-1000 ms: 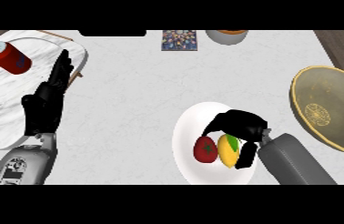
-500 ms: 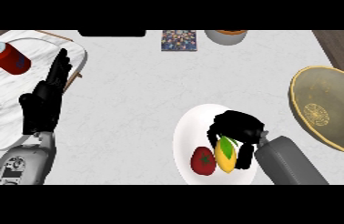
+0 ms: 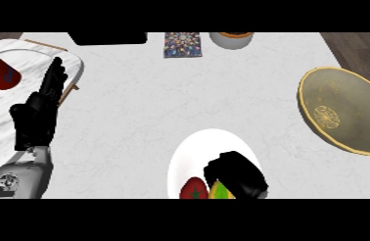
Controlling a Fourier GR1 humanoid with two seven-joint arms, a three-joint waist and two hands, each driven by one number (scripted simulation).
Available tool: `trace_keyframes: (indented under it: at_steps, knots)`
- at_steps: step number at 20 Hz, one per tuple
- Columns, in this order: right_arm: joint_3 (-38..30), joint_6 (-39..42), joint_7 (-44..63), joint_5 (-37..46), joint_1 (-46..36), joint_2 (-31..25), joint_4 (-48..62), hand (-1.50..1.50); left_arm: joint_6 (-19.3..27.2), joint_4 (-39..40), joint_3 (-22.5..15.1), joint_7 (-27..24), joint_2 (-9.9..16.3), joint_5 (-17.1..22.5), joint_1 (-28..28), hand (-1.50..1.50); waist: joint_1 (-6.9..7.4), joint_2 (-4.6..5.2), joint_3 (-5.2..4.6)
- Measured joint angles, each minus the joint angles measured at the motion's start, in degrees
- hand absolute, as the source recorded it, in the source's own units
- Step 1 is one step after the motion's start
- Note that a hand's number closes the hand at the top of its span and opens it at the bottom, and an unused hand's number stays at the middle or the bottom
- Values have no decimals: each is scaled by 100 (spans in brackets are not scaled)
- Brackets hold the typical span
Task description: Pick the lemon from the plate and place it in the bowl
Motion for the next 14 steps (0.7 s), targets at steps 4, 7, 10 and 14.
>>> trace_keyframes:
  at_steps: [4,7,10,14]
  knots:
    - [799,-350,955,225,1111,346,-1139,150,-20,-57,4,47,7,2,26,0,13,34,42]
    - [1230,-739,1385,144,1747,459,-2054,150,-11,-77,0,87,-11,-8,-22,0,28,57,60]
    - [1260,-1171,1519,255,2054,565,-2407,150,-43,-101,-5,22,-16,5,52,0,43,61,66]
    - [1121,-1734,1724,507,2235,556,-2674,150,-7,-65,-22,-6,-71,-28,49,0,46,73,69]
